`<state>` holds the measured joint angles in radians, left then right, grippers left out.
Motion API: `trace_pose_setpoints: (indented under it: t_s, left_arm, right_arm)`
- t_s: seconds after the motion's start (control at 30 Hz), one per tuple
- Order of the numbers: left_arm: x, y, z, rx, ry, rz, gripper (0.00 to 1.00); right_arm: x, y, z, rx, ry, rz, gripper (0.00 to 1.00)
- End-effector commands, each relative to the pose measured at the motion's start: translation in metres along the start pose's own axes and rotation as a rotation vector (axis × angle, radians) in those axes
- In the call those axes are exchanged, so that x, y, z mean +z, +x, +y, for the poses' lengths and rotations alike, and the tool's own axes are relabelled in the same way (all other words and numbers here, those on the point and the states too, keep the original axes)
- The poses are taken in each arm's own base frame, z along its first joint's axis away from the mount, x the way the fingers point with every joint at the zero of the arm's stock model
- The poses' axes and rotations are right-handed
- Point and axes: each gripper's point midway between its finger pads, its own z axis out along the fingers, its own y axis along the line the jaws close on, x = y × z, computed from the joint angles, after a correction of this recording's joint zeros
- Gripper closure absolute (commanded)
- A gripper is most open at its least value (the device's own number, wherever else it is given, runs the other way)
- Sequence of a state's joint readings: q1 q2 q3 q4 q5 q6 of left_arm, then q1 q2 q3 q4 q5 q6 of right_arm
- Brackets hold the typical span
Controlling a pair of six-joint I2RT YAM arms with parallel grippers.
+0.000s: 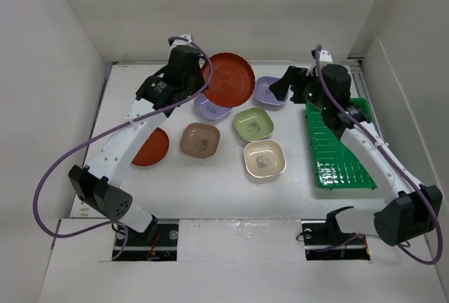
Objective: Place the plates into the plastic bin on the countertop
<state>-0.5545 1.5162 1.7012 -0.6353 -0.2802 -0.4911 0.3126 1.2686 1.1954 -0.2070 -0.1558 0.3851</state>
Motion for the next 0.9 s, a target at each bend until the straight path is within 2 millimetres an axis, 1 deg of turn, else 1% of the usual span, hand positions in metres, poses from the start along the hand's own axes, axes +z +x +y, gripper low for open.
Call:
trace_pose_setpoints:
  t_s: [0.0,0.03,0.07,0.1,0.13,0.23,0.27,0.3,0.33,0.37,0.4,0.43,0.47,0.5,0.53,0.57,0.6,0.63,0.67,0.7,0.73,0.77,0.8,0.83,0.87]
  left_arm:
    - [-0.022,-0.013,-0.002,-0.027,0.05,-0.05,1.0]
    - [-0.021,-0.009,-0.002,-0.015,0.053,-0.038,1.0]
    - [-0.019,-0.005,0.0,-0.011,0.047,-0.028,1.0]
    - [-0.019,-0.005,-0.004,-0.013,0.069,-0.025,1.0]
    - [-0.016,0.001,-0.004,-0.009,0.072,-0.006,1.0]
    - [-0.016,0.005,-0.006,-0.01,0.093,0.0,1.0]
    - [-0.014,0.009,-0.004,-0.007,0.088,0.009,1.0]
    - [-0.014,0.009,-0.004,-0.007,0.088,0.009,1.0]
    - [-0.018,0.006,-0.007,-0.012,0.106,-0.001,1.0]
    - [-0.018,0.007,-0.009,-0.011,0.118,0.006,1.0]
    - [-0.017,0.011,-0.01,-0.009,0.122,0.019,1.0]
    - [-0.022,0.007,-0.013,-0.014,0.144,0.007,1.0]
    - [-0.023,0.008,-0.018,-0.015,0.171,0.013,1.0]
    - [-0.023,0.009,-0.02,-0.015,0.181,0.018,1.0]
    - [-0.028,0.005,-0.023,-0.02,0.205,0.007,1.0]
    - [-0.033,0.005,-0.027,-0.02,0.232,0.013,1.0]
    - [-0.032,0.007,-0.029,-0.02,0.243,0.016,1.0]
    - [-0.03,0.011,-0.029,-0.018,0.246,0.029,1.0]
    - [-0.03,0.008,-0.031,-0.021,0.253,0.018,1.0]
    - [-0.03,0.008,-0.03,-0.012,0.253,0.017,1.0]
    - [-0.03,0.01,-0.029,-0.01,0.248,0.024,1.0]
    - [-0.024,0.016,-0.027,-0.005,0.238,0.041,1.0]
    - [-0.024,0.016,-0.027,-0.005,0.238,0.041,1.0]
    - [-0.024,0.016,-0.026,-0.006,0.229,0.036,1.0]
    - [-0.022,0.019,-0.024,-0.004,0.224,0.044,1.0]
  right_arm:
    - [0.003,-0.016,0.036,-0.019,-0.215,-0.038,0.04]
    - [0.001,-0.019,0.045,-0.029,-0.261,-0.046,0.04]
    - [0.003,-0.018,0.046,-0.03,-0.271,-0.043,0.04]
    - [0.003,-0.02,0.047,-0.021,-0.275,-0.05,0.04]
    - [0.006,-0.015,0.05,-0.02,-0.288,-0.032,0.04]
    - [0.011,-0.01,0.051,-0.018,-0.304,-0.01,0.06]
    - [0.014,-0.006,0.055,-0.02,-0.319,0.001,0.06]
    - [0.017,-0.004,0.053,-0.017,-0.315,0.009,0.07]
    - [0.017,-0.002,0.057,-0.019,-0.325,0.014,0.07]
    - [0.02,0.001,0.056,-0.007,-0.321,0.023,0.08]
    - [0.02,0.001,0.056,-0.007,-0.321,0.023,0.09]
    - [0.027,0.011,0.056,-0.003,-0.321,0.05,0.12]
    - [0.03,0.013,0.054,0.0,-0.317,0.058,0.16]
    - [0.032,0.013,0.054,0.0,-0.316,0.059,0.17]
    - [0.036,0.017,0.057,-0.001,-0.323,0.066,0.19]
    - [0.042,0.023,0.053,0.005,-0.315,0.084,0.22]
    - [0.044,0.026,0.056,0.003,-0.323,0.088,0.26]
    - [0.046,0.024,0.057,0.012,-0.324,0.087,0.29]
    - [0.05,0.034,0.062,0.014,-0.341,0.117,0.37]
    - [0.051,0.033,0.064,0.013,-0.352,0.119,0.51]
    - [0.05,0.03,0.071,0.007,-0.368,0.115,0.62]
    - [0.053,0.036,0.074,0.006,-0.367,0.126,0.76]
    - [0.055,0.035,0.072,0.007,-0.353,0.12,0.89]
    - [0.058,0.034,0.071,0.014,-0.322,0.108,1.0]
    - [0.057,0.03,0.069,0.012,-0.305,0.089,1.0]
